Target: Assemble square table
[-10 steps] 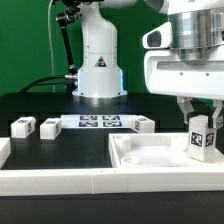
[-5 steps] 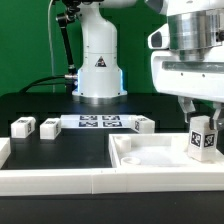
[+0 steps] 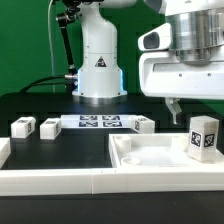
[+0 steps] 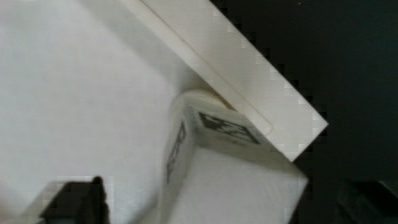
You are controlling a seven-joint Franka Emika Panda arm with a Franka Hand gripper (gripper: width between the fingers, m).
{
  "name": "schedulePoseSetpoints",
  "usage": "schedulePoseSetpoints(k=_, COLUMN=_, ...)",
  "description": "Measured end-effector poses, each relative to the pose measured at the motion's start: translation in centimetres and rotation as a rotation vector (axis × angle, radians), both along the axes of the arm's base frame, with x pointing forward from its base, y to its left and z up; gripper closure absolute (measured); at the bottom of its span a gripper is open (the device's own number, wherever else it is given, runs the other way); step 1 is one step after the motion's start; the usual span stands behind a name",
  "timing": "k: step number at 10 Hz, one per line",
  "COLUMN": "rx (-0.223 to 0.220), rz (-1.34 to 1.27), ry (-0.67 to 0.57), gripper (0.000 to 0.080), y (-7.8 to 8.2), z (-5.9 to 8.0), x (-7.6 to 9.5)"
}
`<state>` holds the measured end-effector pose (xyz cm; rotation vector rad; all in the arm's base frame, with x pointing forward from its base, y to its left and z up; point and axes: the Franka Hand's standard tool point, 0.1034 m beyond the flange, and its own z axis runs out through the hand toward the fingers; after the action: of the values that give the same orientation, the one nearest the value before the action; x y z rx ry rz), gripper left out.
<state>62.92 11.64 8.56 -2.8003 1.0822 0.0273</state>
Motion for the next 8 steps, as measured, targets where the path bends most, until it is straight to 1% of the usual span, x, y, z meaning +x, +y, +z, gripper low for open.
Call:
schedulePoseSetpoints(k=3, rx=-0.011, rz=0.266, ry=-0.028, gripper=0.0151, y=0.43, z=-0.24, x=-0.23)
schedulePoseSetpoints(k=5, rx=-0.031, rz=0.461, ry=-0.049, gripper=0.0151, y=0.71, z=-0.3, x=-0.33)
schedulePoseSetpoints(k=6, rx=-0.035, rz=0.519, ry=-0.056, gripper=0.0151, y=0.77, z=-0.31, x=-0.34)
schedulePoseSetpoints(k=7, rx=-0.041, rz=0.631, ry=-0.07, gripper=0.0151, y=0.59, z=-0.29, x=-0.29)
schedulePoseSetpoints(k=8, rx=-0.054, rz=0.715, ry=-0.079, gripper=0.0151, y=0.57, z=-0.29, x=-0.27)
